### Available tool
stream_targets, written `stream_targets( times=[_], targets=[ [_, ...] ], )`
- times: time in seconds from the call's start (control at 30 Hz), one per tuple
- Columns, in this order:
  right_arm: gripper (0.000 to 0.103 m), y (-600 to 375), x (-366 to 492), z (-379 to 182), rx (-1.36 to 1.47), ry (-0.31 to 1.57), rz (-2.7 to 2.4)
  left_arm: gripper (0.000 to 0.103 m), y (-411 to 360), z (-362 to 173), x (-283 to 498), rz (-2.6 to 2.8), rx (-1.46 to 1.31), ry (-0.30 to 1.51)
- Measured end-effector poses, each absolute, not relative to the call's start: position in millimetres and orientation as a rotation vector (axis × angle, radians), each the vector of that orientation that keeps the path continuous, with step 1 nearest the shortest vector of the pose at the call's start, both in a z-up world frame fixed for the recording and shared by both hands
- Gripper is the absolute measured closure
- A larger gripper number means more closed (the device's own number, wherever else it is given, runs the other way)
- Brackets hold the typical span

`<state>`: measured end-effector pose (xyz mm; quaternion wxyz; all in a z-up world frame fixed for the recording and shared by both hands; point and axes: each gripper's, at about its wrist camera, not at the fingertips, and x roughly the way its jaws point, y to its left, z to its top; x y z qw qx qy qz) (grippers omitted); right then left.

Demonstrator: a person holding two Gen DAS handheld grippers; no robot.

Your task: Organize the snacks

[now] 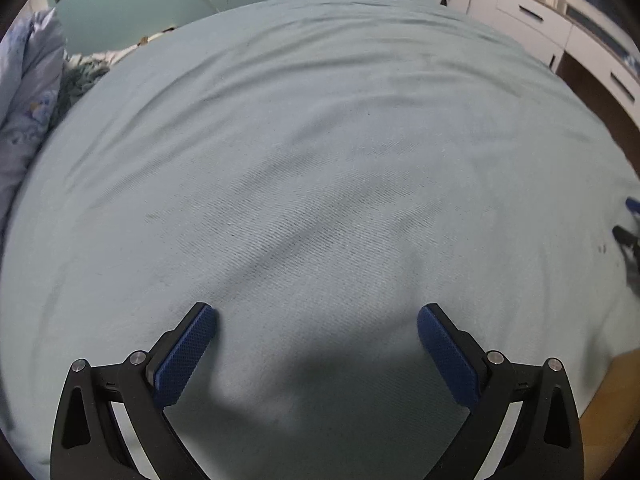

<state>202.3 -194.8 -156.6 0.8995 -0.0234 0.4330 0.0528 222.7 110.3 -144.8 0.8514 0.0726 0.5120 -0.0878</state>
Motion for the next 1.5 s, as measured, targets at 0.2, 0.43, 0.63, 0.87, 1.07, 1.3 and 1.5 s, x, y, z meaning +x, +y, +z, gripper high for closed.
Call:
stream_targets(
  times=[0.2,0.43,0.63,0.87,1.07,1.3,1.5],
  targets=[
    [0.0,-192.5,194.4,-165.4,-0.023,0.841,0.063,0.0,112.1,-149.6,204.0,-0.216,0.172,0.915],
    [0.0,-193.1,201.1,-172.1,0.003,0.84,0.078,0.0,118.2,-149.0,208.2,-0.218,0.164,0.903],
    [0.0,-201.8,206.3,-157.7,0.008,0.838,0.08,0.0,117.2,-148.9,205.9,-0.218,0.166,0.899],
    [0.0,-202.3,201.7,-154.9,0.002,0.834,0.079,0.0,115.7,-149.5,204.7,-0.209,0.182,0.892],
    [0.0,-203.7,203.0,-154.5,0.002,0.833,0.081,0.0,119.0,-150.2,205.8,-0.217,0.169,0.896],
    [0.0,-204.4,203.9,-155.2,0.007,0.833,0.083,0.0,120.8,-151.1,205.9,-0.221,0.165,0.899],
    [0.0,-204.8,204.5,-155.5,0.009,0.834,0.083,0.0,120.6,-151.2,206.0,-0.221,0.164,0.899]
  ],
)
